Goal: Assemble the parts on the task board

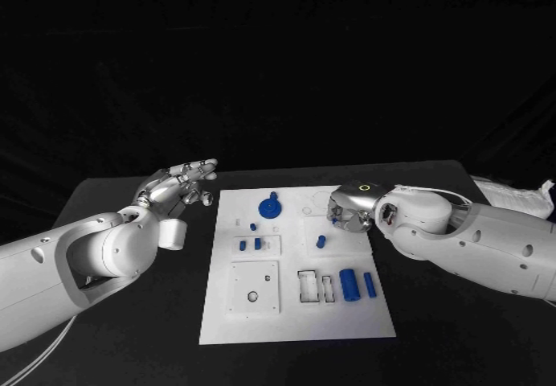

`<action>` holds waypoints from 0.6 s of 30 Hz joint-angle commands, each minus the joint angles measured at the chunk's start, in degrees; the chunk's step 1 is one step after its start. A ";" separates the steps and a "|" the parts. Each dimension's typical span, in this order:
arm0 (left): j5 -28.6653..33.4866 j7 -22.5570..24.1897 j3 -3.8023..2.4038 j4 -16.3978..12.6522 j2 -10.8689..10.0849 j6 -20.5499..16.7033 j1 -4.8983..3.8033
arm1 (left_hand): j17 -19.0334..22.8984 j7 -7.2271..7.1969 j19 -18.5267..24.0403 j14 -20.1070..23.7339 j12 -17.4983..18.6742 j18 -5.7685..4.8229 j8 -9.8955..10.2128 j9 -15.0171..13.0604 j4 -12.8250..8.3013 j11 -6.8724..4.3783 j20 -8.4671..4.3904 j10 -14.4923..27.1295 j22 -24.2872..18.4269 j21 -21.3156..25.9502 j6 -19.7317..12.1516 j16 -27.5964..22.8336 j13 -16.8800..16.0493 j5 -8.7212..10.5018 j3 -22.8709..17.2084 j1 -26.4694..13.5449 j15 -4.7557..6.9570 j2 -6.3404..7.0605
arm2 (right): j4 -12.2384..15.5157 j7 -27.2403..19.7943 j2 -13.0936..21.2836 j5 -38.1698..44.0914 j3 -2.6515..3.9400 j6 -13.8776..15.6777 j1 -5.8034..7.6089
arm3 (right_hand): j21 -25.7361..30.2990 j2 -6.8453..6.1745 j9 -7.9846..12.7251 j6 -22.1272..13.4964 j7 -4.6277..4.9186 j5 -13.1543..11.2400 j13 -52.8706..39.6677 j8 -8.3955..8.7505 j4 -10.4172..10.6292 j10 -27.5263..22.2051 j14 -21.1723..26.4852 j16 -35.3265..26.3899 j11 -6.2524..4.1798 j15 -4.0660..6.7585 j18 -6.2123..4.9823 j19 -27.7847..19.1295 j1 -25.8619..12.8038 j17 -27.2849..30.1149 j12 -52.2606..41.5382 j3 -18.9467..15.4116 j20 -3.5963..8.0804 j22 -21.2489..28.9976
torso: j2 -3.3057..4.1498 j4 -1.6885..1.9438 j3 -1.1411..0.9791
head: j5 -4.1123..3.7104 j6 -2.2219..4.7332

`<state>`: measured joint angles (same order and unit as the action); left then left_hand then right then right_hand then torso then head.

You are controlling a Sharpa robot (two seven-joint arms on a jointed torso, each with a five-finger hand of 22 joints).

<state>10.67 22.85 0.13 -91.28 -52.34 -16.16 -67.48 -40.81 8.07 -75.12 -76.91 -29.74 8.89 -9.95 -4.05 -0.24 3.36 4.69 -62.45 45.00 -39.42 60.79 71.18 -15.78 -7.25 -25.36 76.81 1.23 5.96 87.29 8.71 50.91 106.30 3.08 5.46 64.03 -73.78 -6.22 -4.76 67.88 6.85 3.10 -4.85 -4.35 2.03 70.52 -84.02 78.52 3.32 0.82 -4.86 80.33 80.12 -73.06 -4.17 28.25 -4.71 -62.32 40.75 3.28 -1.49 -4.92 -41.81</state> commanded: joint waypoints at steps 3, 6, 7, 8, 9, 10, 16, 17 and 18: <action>0.13 0.08 -0.03 -0.06 0.05 1.05 -0.01 | 0.03 0.18 0.34 0.41 -0.47 1.04 -0.28 0.06 -0.39 0.03 -0.13 0.38 -0.09 0.43 -0.53 -0.30 -0.08 -0.21 0.03 -0.25 -0.07 0.02 | 0.04 0.89 -0.26 2.00 -0.31 -1.14 -0.49 | -0.36 1.39 -0.28 0.77 -0.11 -0.28 0.20 -0.39 -0.20 1.07 -3.09 0.33 -0.10 0.52 -0.48 0.54 0.23 -0.21 -0.37 0.85 0.02 -0.20 | -0.09 0.03 0.01 | -0.02 -0.10; 0.03 -0.03 -0.03 0.01 0.04 1.00 -0.01 | 0.03 0.18 0.34 0.41 -0.48 1.04 -0.28 0.07 -0.40 0.03 -0.13 0.40 -0.10 0.44 -0.55 -0.30 -0.09 -0.21 0.03 -0.25 -0.07 0.02 | 0.43 0.97 -0.19 2.10 -0.30 0.68 -0.51 | -0.44 1.60 -0.34 0.82 -0.12 -0.29 0.31 -0.37 -0.42 1.31 -3.11 0.43 -0.16 0.61 -0.46 0.60 0.37 -0.33 -0.29 1.28 0.11 -0.32 | -0.10 0.03 0.01 | 0.01 -0.06; 0.01 -0.07 -0.03 0.04 0.03 0.94 -0.01 | 0.05 0.22 0.35 0.42 -0.57 1.05 -0.28 0.08 -0.42 0.06 -0.11 0.53 -0.17 0.53 -0.64 -0.29 -0.11 -0.21 0.01 -0.24 -0.09 0.02 | 0.63 0.98 -0.12 2.04 -0.29 1.29 -0.51 | -0.45 1.61 -0.35 0.82 -0.11 -0.30 0.33 -0.36 -0.47 1.34 -3.11 0.43 -0.17 0.63 -0.46 0.60 0.40 -0.33 -0.27 1.36 0.12 -0.33 | -0.08 0.03 0.01 | 0.04 -0.02; -0.01 -0.11 -0.03 0.06 0.02 0.90 -0.01 | 0.05 0.24 0.36 0.42 -0.60 1.05 -0.27 0.08 -0.43 0.08 -0.11 0.59 -0.18 0.55 -0.69 -0.28 -0.12 -0.22 0.01 -0.24 -0.10 0.02 | 0.87 0.98 -0.03 1.91 -0.28 1.88 -0.51 | -0.46 1.61 -0.35 0.81 -0.11 -0.30 0.34 -0.35 -0.49 1.35 -3.10 0.42 -0.17 0.63 -0.46 0.61 0.41 -0.31 -0.26 1.39 0.13 -0.34 | -0.06 0.05 0.01 | 0.04 -0.05; -0.02 -0.14 -0.03 0.08 0.01 0.87 -0.01 | 0.05 0.24 0.36 0.42 -0.60 1.05 -0.27 0.08 -0.43 0.08 -0.11 0.59 -0.18 0.55 -0.69 -0.28 -0.12 -0.22 0.01 -0.24 -0.10 0.02 | 1.12 0.98 0.08 1.77 -0.25 2.45 -0.51 | -0.45 1.60 -0.36 0.81 -0.10 -0.30 0.37 -0.34 -0.56 1.36 -3.11 0.44 -0.18 0.64 -0.46 0.61 0.45 -0.33 -0.22 1.47 0.14 -0.32 | -0.05 0.07 0.01 | 0.04 -0.10; -0.03 -0.16 -0.02 0.10 -0.02 0.83 -0.01 | 0.05 0.24 0.36 0.42 -0.60 1.05 -0.27 0.08 -0.43 0.08 -0.11 0.59 -0.18 0.55 -0.69 -0.28 -0.12 -0.22 0.01 -0.24 -0.10 0.02 | 1.51 0.99 0.26 1.60 -0.19 3.21 -0.51 | -0.45 1.58 -0.36 0.80 -0.10 -0.30 0.40 -0.32 -0.61 1.37 -3.11 0.44 -0.17 0.65 -0.46 0.61 0.47 -0.33 -0.19 1.54 0.15 -0.32 | -0.06 0.09 0.01 | 0.05 -0.17; -0.06 -0.19 -0.02 0.16 -0.02 0.78 -0.01 | 0.12 0.28 0.35 0.44 -0.72 1.05 -0.27 0.10 -0.46 0.12 -0.08 0.78 -0.21 0.60 -0.83 -0.28 -0.15 -0.22 -0.01 -0.24 -0.13 0.02 | 2.98 1.17 1.11 1.06 0.32 5.65 -0.29 | -0.52 1.38 -0.39 0.77 -0.05 -0.30 0.50 -0.27 -0.80 1.37 -3.11 0.49 -0.14 0.66 -0.44 0.65 0.47 -0.38 -0.07 1.69 0.19 -0.42 | -0.16 0.05 0.09 | 0.09 -0.22; -0.06 -0.19 -0.02 0.16 -0.02 0.78 -0.01 | 0.12 0.28 0.35 0.44 -0.72 1.05 -0.27 0.10 -0.46 0.12 -0.08 0.78 -0.21 0.60 -0.83 -0.28 -0.15 -0.22 -0.01 -0.24 -0.13 0.02 | 3.25 1.20 1.30 0.96 0.42 5.87 -0.23 | -0.52 1.37 -0.39 0.77 -0.05 -0.30 0.50 -0.27 -0.81 1.37 -3.11 0.49 -0.14 0.66 -0.44 0.66 0.47 -0.39 -0.07 1.69 0.19 -0.43 | -0.13 0.03 0.07 | 0.11 -0.22; -0.06 -0.19 -0.02 0.17 -0.01 0.78 -0.01 | 0.12 0.28 0.35 0.44 -0.72 1.05 -0.27 0.10 -0.46 0.12 -0.08 0.78 -0.21 0.60 -0.83 -0.28 -0.15 -0.22 -0.01 -0.24 -0.13 0.02 | 3.55 1.23 1.49 0.85 0.51 6.04 -0.16 | -0.52 1.37 -0.39 0.77 -0.05 -0.30 0.50 -0.27 -0.81 1.37 -3.11 0.49 -0.14 0.66 -0.44 0.66 0.47 -0.39 -0.07 1.69 0.19 -0.43 | -0.11 0.03 0.06 | 0.13 -0.22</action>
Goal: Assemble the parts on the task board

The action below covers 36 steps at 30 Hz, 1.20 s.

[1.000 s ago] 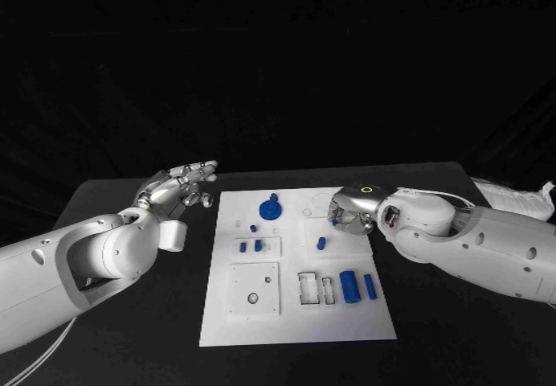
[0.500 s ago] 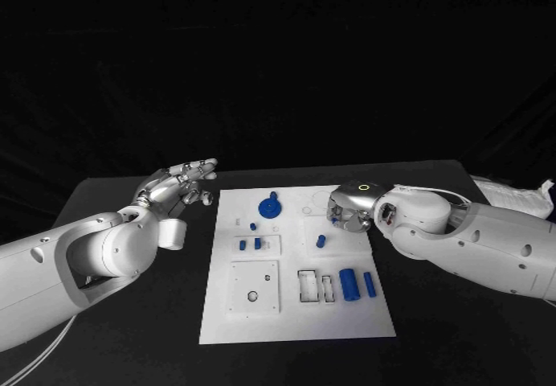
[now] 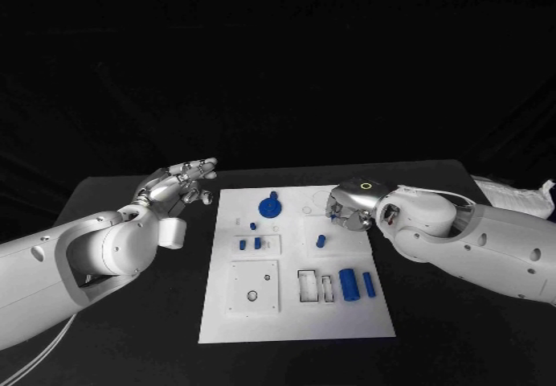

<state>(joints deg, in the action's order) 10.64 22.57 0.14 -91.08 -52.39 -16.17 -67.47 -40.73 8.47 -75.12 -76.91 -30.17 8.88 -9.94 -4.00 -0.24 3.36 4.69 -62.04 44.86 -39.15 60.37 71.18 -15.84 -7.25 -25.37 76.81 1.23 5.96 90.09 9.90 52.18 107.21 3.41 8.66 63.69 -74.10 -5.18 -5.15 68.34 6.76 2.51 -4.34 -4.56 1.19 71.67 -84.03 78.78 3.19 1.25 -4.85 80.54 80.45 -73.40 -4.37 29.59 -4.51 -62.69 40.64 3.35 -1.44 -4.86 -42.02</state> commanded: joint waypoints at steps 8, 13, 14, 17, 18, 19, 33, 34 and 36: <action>-0.04 0.08 -0.03 -0.04 0.05 0.78 -0.01 | 0.08 -0.08 0.38 0.46 -0.40 1.07 -0.30 0.06 -0.50 0.16 -0.06 0.53 -0.15 0.43 -0.52 -0.28 -0.12 -0.23 -0.02 -0.22 -0.16 0.03 | 4.09 0.34 1.85 -1.06 0.71 3.53 0.54 | -0.26 0.29 -0.01 0.32 0.05 0.29 0.02 -0.06 -0.02 0.23 -3.10 0.25 -0.01 0.25 -0.43 0.48 0.15 -0.08 0.17 0.42 -0.01 -0.15 | 0.06 -0.09 -0.05 | 0.36 -0.10; -0.04 0.08 -0.03 -0.07 0.06 0.82 -0.01 | 0.08 -0.08 0.38 0.46 -0.40 1.07 -0.30 0.06 -0.50 0.16 -0.06 0.53 -0.15 0.43 -0.52 -0.28 -0.12 -0.23 -0.02 -0.22 -0.16 0.03 | 7.52 0.27 2.45 -1.85 0.86 3.97 0.59 | -0.27 0.24 -0.02 0.34 0.06 0.29 0.05 -0.05 -0.07 0.24 -3.11 0.27 0.00 0.25 -0.42 0.49 0.16 -0.11 0.20 0.47 0.01 -0.17 | 0.09 -0.08 -0.06 | 0.92 -0.30; -0.04 0.08 -0.03 -0.06 0.09 0.83 -0.01 | 0.08 -0.08 0.38 0.46 -0.40 1.07 -0.30 0.06 -0.50 0.16 -0.06 0.53 -0.15 0.43 -0.52 -0.28 -0.12 -0.23 -0.02 -0.22 -0.16 0.03 | 8.31 0.19 2.42 -2.00 0.88 4.06 0.57 | -0.27 0.22 -0.02 0.34 0.07 0.29 0.06 -0.05 -0.10 0.24 -3.11 0.28 0.01 0.25 -0.43 0.49 0.17 -0.11 0.21 0.49 0.01 -0.17 | 0.08 -0.08 -0.06 | 1.16 -0.37; -0.04 0.07 -0.03 -0.02 0.26 0.92 0.00 | 0.08 -0.08 0.38 0.46 -0.40 1.07 -0.30 0.06 -0.50 0.16 -0.06 0.53 -0.15 0.43 -0.52 -0.28 -0.12 -0.23 -0.02 -0.22 -0.16 0.03 | 10.96 -0.25 1.91 -2.66 0.90 4.29 0.30 | -0.27 0.18 -0.03 0.33 0.10 0.30 0.09 -0.03 -0.17 0.23 -3.11 0.28 0.02 0.25 -0.43 0.49 0.20 -0.11 0.26 0.58 0.03 -0.15 | 0.03 0.08 -0.03 | 1.78 -0.66; -0.04 0.06 -0.03 -0.02 0.31 0.94 0.00 | 0.08 -0.08 0.38 0.46 -0.40 1.07 -0.30 0.06 -0.50 0.16 -0.06 0.53 -0.15 0.43 -0.52 -0.28 -0.12 -0.23 -0.02 -0.22 -0.16 0.03 | 11.49 -0.36 1.69 -2.81 0.90 4.28 0.21 | -0.29 0.17 -0.03 0.33 0.11 0.30 0.11 -0.02 -0.21 0.23 -3.12 0.31 0.02 0.26 -0.42 0.51 0.22 -0.15 0.28 0.63 0.04 -0.19 | 0.03 0.09 -0.01 | 2.00 -0.72; -0.04 0.04 -0.03 -0.01 0.37 0.96 0.00 | 0.08 -0.08 0.38 0.46 -0.40 1.07 -0.30 0.06 -0.50 0.16 -0.06 0.53 -0.15 0.43 -0.52 -0.28 -0.12 -0.23 -0.02 -0.22 -0.16 0.03 | 12.07 -0.51 1.37 -2.97 0.89 4.25 0.09 | -0.30 0.17 -0.03 0.33 0.11 0.30 0.11 -0.02 -0.22 0.23 -3.12 0.32 0.02 0.26 -0.42 0.51 0.22 -0.15 0.28 0.64 0.04 -0.20 | 0.02 0.13 0.01 | 2.26 -0.84; -0.05 -0.10 -0.02 -0.29 0.98 1.26 0.00 | 0.18 -0.03 0.41 0.50 -0.52 1.08 -0.31 0.06 -0.52 0.21 -0.04 0.68 -0.25 0.56 -0.62 -0.30 -0.15 -0.24 -0.02 -0.24 -0.19 0.04 | 10.87 -3.02 -5.48 -3.31 0.20 2.97 -5.60 | -0.18 0.15 -0.04 0.18 0.27 0.34 0.25 0.11 -0.50 0.15 -3.10 0.30 0.12 0.21 -0.47 0.44 0.31 -0.10 0.46 1.01 0.08 0.02 | 0.10 0.03 0.08 | 5.38 -2.01; -0.05 -0.12 -0.02 -0.30 1.02 1.28 0.00 | 0.26 0.00 0.42 0.54 -0.61 1.08 -0.33 0.06 -0.50 0.25 -0.02 0.78 -0.28 0.60 -0.69 -0.32 -0.17 -0.23 0.00 -0.30 -0.22 0.05 | 10.37 -3.19 -5.97 -3.29 0.12 2.83 -5.99 | -0.18 0.15 -0.04 0.18 0.27 0.34 0.25 0.12 -0.50 0.15 -3.10 0.30 0.13 0.21 -0.47 0.43 0.31 -0.09 0.46 1.01 0.08 0.03 | 0.11 0.05 0.09 | 5.39 -2.03; -0.05 -0.15 -0.02 -0.34 1.08 1.31 0.00 | 0.26 0.00 0.42 0.54 -0.61 1.08 -0.33 0.06 -0.50 0.25 -0.02 0.78 -0.28 0.60 -0.69 -0.32 -0.17 -0.23 0.00 -0.30 -0.22 0.05 | 9.54 -3.51 -6.82 -3.28 -0.06 2.60 -6.63 | -0.18 0.14 -0.04 0.15 0.30 0.35 0.27 0.14 -0.54 0.12 -3.10 0.29 0.15 0.20 -0.47 0.43 0.31 -0.08 0.49 1.06 0.09 0.03 | 0.10 0.02 0.04 | 5.98 -2.44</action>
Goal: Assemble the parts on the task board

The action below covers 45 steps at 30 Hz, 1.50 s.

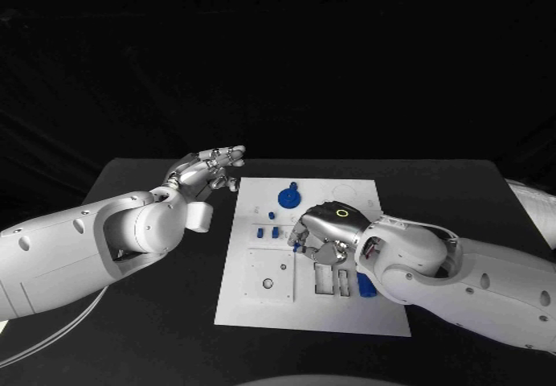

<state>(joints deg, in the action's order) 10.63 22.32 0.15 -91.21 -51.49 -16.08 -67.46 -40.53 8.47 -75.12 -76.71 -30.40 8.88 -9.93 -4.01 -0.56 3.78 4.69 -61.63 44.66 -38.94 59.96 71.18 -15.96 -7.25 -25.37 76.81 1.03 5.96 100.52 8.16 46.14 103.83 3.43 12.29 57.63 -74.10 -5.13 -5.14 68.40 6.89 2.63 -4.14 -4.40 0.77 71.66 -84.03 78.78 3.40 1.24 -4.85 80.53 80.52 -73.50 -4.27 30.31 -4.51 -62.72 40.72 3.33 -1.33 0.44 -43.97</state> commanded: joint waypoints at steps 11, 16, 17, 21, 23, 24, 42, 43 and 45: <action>-0.03 -0.01 -0.02 -0.21 0.33 1.36 -0.01 | 0.09 0.02 0.44 0.36 -0.44 1.08 -0.35 0.08 -0.17 -0.14 0.00 0.45 -0.14 0.47 -0.33 -0.33 -0.07 -0.23 0.02 -0.34 -0.04 0.06 | -2.69 -2.53 -3.25 0.83 -0.39 -1.81 -2.49 | -0.17 0.08 -0.06 0.02 0.24 0.25 0.12 0.04 -0.25 0.06 -3.10 0.33 -0.01 0.17 -0.47 0.42 0.26 -0.01 0.46 0.44 0.09 0.09 | 0.01 0.01 -0.09 | 1.66 -1.30; -0.04 -0.10 -0.02 -0.20 0.36 1.45 -0.01 | 0.12 0.05 0.45 0.39 -0.51 1.08 -0.35 0.08 -0.18 -0.12 0.02 0.56 -0.15 0.49 -0.41 -0.33 -0.09 -0.23 0.04 -0.37 -0.07 0.09 | -2.88 -2.53 -3.60 1.48 -0.42 -1.82 -2.62 | -0.16 0.07 -0.06 0.00 0.27 0.26 0.14 0.06 -0.30 0.04 -3.10 0.33 0.01 0.16 -0.47 0.42 0.26 0.00 0.48 0.47 0.09 0.10 | 0.06 -0.06 -0.10 | 1.87 -1.54; -0.05 -0.13 -0.02 -0.19 0.36 1.46 -0.01 | 0.12 0.05 0.45 0.39 -0.51 1.08 -0.35 0.08 -0.18 -0.12 0.02 0.56 -0.15 0.49 -0.41 -0.33 -0.09 -0.23 0.04 -0.37 -0.07 0.09 | -2.88 -2.52 -3.65 1.60 -0.42 -1.81 -2.63 | -0.16 0.07 -0.06 0.00 0.27 0.26 0.14 0.06 -0.30 0.04 -3.10 0.32 0.01 0.16 -0.47 0.42 0.26 0.00 0.48 0.47 0.09 0.10 | 0.06 -0.04 -0.10 | 1.86 -1.55; -0.06 -0.20 -0.02 -0.11 0.36 1.50 -0.01 | 0.12 0.05 0.45 0.39 -0.51 1.08 -0.35 0.08 -0.18 -0.12 0.02 0.56 -0.15 0.49 -0.41 -0.33 -0.09 -0.23 0.04 -0.37 -0.07 0.09 | -2.88 -2.44 -3.80 2.03 -0.42 -1.77 -2.65 | -0.16 0.07 -0.06 0.00 0.27 0.26 0.14 0.06 -0.30 0.04 -3.10 0.32 0.01 0.16 -0.47 0.42 0.26 0.00 0.48 0.47 0.09 0.10 | 0.01 -0.06 -0.11 | 1.86 -1.70; -0.07 -0.24 -0.02 -0.08 0.36 1.54 -0.01 | 0.18 0.07 0.46 0.41 -0.55 1.09 -0.36 0.08 -0.18 -0.11 0.03 0.62 -0.17 0.52 -0.46 -0.35 -0.09 -0.24 0.05 -0.39 -0.08 0.10 | -2.89 -2.39 -3.88 2.28 -0.43 -1.78 -2.66 | -0.16 0.07 -0.06 0.00 0.27 0.26 0.14 0.06 -0.30 0.04 -3.10 0.32 0.01 0.16 -0.47 0.42 0.26 0.00 0.48 0.47 0.09 0.10 | 0.01 -0.06 -0.10 | 1.87 -1.74; -0.07 -0.26 -0.02 -0.07 0.35 1.55 -0.01 | 0.25 0.08 0.47 0.44 -0.59 1.09 -0.36 0.09 -0.17 -0.09 0.04 0.68 -0.19 0.55 -0.51 -0.37 -0.10 -0.24 0.06 -0.41 -0.09 0.11 | -2.89 -2.36 -3.91 2.35 -0.43 -1.81 -2.66 | -0.16 0.07 -0.06 0.00 0.27 0.26 0.14 0.06 -0.30 0.04 -3.10 0.32 0.01 0.16 -0.47 0.42 0.26 0.00 0.48 0.47 0.09 0.10 | 0.01 -0.06 -0.10 | 1.87 -1.74; -0.39 -0.64 -0.02 -0.18 0.26 2.05 -0.02 | 0.52 0.16 0.63 0.58 -0.76 1.15 -0.38 0.10 -0.16 -0.02 0.09 0.94 -0.54 0.99 -0.70 -0.47 -0.14 -0.24 0.09 -0.49 -0.16 0.13 | -3.64 0.06 -4.92 5.00 -0.57 -6.16 -2.66 | 0.03 -0.41 -0.11 -0.08 0.38 0.22 0.27 0.15 -0.39 -0.18 -3.03 0.16 0.18 0.02 -0.51 0.28 -0.38 0.29 0.61 0.21 -0.01 0.41 | -0.01 -0.06 -0.03 | 2.11 -2.09; -0.40 -0.66 -0.02 -0.20 0.25 2.07 -0.02 | 0.52 0.16 0.63 0.58 -0.76 1.15 -0.38 0.10 -0.16 -0.02 0.09 0.94 -0.54 0.99 -0.70 -0.47 -0.14 -0.24 0.09 -0.49 -0.16 0.13 | -3.64 0.18 -4.96 5.20 -0.59 -6.33 -2.66 | 0.04 -0.47 -0.11 -0.09 0.38 0.22 0.28 0.17 -0.38 -0.22 -3.03 0.16 0.20 0.00 -0.51 0.26 -0.47 0.29 0.62 0.16 -0.02 0.43 | 0.00 -0.07 -0.02 | 2.10 -2.13; -0.42 -0.69 -0.02 -0.21 0.24 2.10 -0.02 | 0.52 0.16 0.63 0.58 -0.76 1.15 -0.38 0.10 -0.16 -0.02 0.09 0.94 -0.54 0.99 -0.70 -0.47 -0.14 -0.24 0.09 -0.49 -0.16 0.13 | -3.63 0.33 -5.01 5.50 -0.62 -6.53 -2.66 | 0.13 -0.67 -0.12 -0.15 0.39 0.22 0.32 0.21 -0.39 -0.38 -2.98 0.05 0.24 -0.04 -0.54 0.19 -0.72 0.47 0.67 0.00 -0.07 0.58 | 0.00 -0.07 -0.02 | 2.10 -2.13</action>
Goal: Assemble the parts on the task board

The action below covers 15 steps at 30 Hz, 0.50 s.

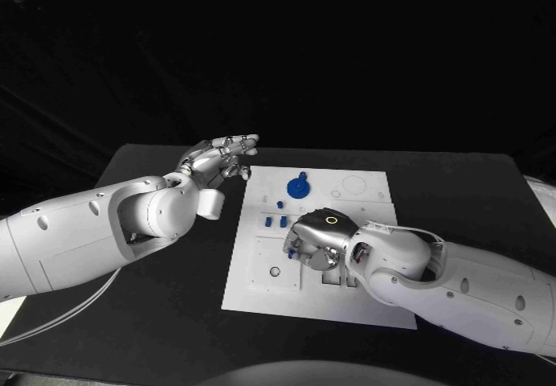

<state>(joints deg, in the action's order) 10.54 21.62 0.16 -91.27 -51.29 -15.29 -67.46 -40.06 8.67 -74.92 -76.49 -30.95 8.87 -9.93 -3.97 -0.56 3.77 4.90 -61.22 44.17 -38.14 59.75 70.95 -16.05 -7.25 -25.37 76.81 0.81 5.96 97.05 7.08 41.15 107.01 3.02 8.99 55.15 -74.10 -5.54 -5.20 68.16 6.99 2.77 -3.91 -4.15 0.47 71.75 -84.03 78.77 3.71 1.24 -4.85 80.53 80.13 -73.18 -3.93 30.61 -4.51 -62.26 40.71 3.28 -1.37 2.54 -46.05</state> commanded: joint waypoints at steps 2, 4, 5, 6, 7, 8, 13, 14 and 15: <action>-0.34 -0.01 -0.03 -0.16 0.02 1.33 -0.02 | 0.05 -0.04 0.43 0.36 -0.21 1.16 -0.38 0.06 -0.17 -0.02 -0.12 0.52 -0.05 0.20 -0.49 -0.24 -0.05 -0.24 0.09 -0.49 0.06 0.13 | -0.15 1.49 -0.09 2.61 -0.24 -3.22 -0.18 | 0.20 -0.41 -0.05 -0.02 0.31 0.08 0.15 0.03 -0.07 -0.67 -2.95 0.00 -0.02 -0.08 -0.55 0.14 -0.52 0.23 0.38 -0.41 -0.11 0.21 | -0.01 0.00 -0.01 | -0.02 -0.07; -0.35 -0.05 -0.03 -0.18 0.00 1.37 -0.02 | 0.05 -0.04 0.43 0.36 -0.21 1.16 -0.38 0.06 -0.17 -0.02 -0.12 0.52 -0.05 0.20 -0.49 -0.24 -0.05 -0.24 0.09 -0.49 0.06 0.13 | -0.14 1.45 -0.15 2.77 -0.26 -3.01 -0.18 | 0.26 -0.58 -0.02 -0.21 0.36 0.08 0.22 0.15 -0.05 -1.07 -2.92 -0.06 0.08 -0.15 -0.56 0.09 -0.80 0.32 0.44 -0.54 -0.19 0.29 | -0.03 -0.01 -0.03 | -0.05 -0.09; -0.35 -0.06 -0.03 -0.18 0.00 1.39 -0.02 | 0.05 -0.04 0.43 0.36 -0.21 1.16 -0.38 0.06 -0.17 -0.02 -0.12 0.52 -0.05 0.20 -0.49 -0.24 -0.05 -0.24 0.09 -0.49 0.06 0.13 | -0.14 1.38 -0.17 2.82 -0.28 -2.75 -0.18 | 0.37 -0.83 0.02 -0.42 0.44 0.08 0.30 0.26 0.03 -1.63 -2.88 -0.14 0.22 -0.26 -0.59 0.00 -1.13 0.44 0.54 -0.71 -0.26 0.46 | -0.03 -0.01 -0.03 | -0.05 -0.09; -0.35 -0.07 -0.03 -0.19 -0.01 1.39 -0.02 | 0.05 -0.04 0.43 0.36 -0.21 1.16 -0.38 0.06 -0.17 -0.02 -0.12 0.52 -0.05 0.20 -0.49 -0.24 -0.05 -0.24 0.09 -0.49 0.06 0.13 | -0.14 1.31 -0.20 2.84 -0.30 -2.52 -0.18 | 0.56 -1.13 0.10 -0.73 0.58 0.08 0.40 0.40 0.14 -2.51 -2.82 -0.30 0.44 -0.43 -0.62 -0.13 -1.49 0.68 0.62 -0.89 -0.37 0.76 | -0.03 0.00 -0.01 | -0.05 -0.09; -0.35 -0.09 -0.03 -0.20 -0.02 1.41 -0.02 | 0.05 -0.04 0.43 0.36 -0.21 1.16 -0.38 0.06 -0.17 -0.02 -0.12 0.52 -0.05 0.20 -0.49 -0.24 -0.05 -0.24 0.09 -0.49 0.06 0.13 | -0.16 1.21 -0.23 2.83 -0.32 -2.10 -0.18 | 0.92 -1.61 0.24 -1.32 0.84 0.09 0.48 0.59 0.34 -3.98 -2.71 -0.61 0.80 -0.70 -0.70 -0.36 -2.05 1.12 0.65 -1.19 -0.57 1.31 | -0.03 0.01 0.00 | -0.05 -0.10; -0.35 -0.10 -0.03 -0.21 -0.03 1.42 -0.02 | 0.05 -0.04 0.43 0.36 -0.21 1.16 -0.38 0.06 -0.17 -0.02 -0.12 0.52 -0.05 0.20 -0.49 -0.24 -0.05 -0.24 0.09 -0.49 0.06 0.13 | -0.18 1.17 -0.24 2.78 -0.33 -1.78 -0.18 | 1.13 -1.94 0.35 -1.75 1.02 0.08 0.49 0.67 0.45 -4.79 -2.64 -0.78 1.01 -0.86 -0.75 -0.50 -2.40 1.38 0.64 -1.43 -0.70 1.64 | -0.03 -0.01 0.00 | -0.05 -0.04; -0.36 -0.21 -0.03 -0.22 -0.07 1.48 -0.02 | 0.05 -0.04 0.43 0.36 -0.21 1.16 -0.38 0.06 -0.17 -0.02 -0.12 0.52 -0.05 0.20 -0.49 -0.24 -0.05 -0.24 0.09 -0.49 0.06 0.13 | -0.22 2.34 -0.24 2.75 -0.39 0.21 -0.18 | 4.81 -3.79 1.21 -5.25 1.79 0.10 0.40 0.65 0.78 -11.10 -2.24 -1.81 2.05 -1.74 -1.84 -2.55 -3.73 2.82 0.36 -4.00 -1.56 7.35 | -0.03 0.00 -0.03 | -0.15 0.08; -0.36 -0.24 -0.03 -0.22 -0.07 1.49 -0.02 | 0.05 -0.04 0.43 0.36 -0.21 1.16 -0.38 0.06 -0.17 -0.02 -0.12 0.52 -0.05 0.20 -0.49 -0.24 -0.05 -0.24 0.09 -0.49 0.06 0.13 | -0.22 2.67 -0.20 2.83 -0.40 0.73 -0.18 | 5.32 -3.95 1.34 -5.95 1.79 0.13 0.37 0.68 0.83 -11.79 -2.23 -1.84 2.11 -1.80 -2.00 -2.77 -3.81 2.87 0.28 -4.60 -1.62 8.08 | -0.03 0.00 -0.03 | -0.15 0.08; -0.36 -0.25 -0.03 -0.21 -0.08 1.50 -0.02 | 0.05 -0.04 0.43 0.36 -0.21 1.16 -0.38 0.06 -0.17 -0.02 -0.12 0.52 -0.05 0.20 -0.49 -0.24 -0.05 -0.24 0.09 -0.49 0.06 0.13 | -0.20 2.92 -0.17 2.91 -0.40 1.17 -0.18 | 5.72 -4.01 1.45 -6.69 1.68 0.15 0.33 0.70 0.85 -12.39 -2.22 -1.86 2.13 -1.82 -2.11 -2.91 -3.77 2.92 0.19 -5.15 -1.66 8.62 | -0.03 0.00 -0.03 | -0.15 0.08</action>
<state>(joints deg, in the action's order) 10.50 21.33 0.16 -91.33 -51.40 -15.02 -67.46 -40.06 8.66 -74.92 -76.49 -30.95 8.88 -9.93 -3.98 -0.56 3.77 4.90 -61.22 44.18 -38.15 59.75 70.95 -16.04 -7.25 -25.37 76.81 0.81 5.96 96.91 8.24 40.95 108.67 2.65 8.92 55.05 -68.56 -9.20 -3.81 61.77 8.75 3.02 -3.52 -3.68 1.28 59.63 -83.95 77.12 5.83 -0.08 -6.19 77.87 76.45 -70.29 -3.43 25.68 -6.17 -53.89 40.68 3.26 -1.38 2.42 -46.02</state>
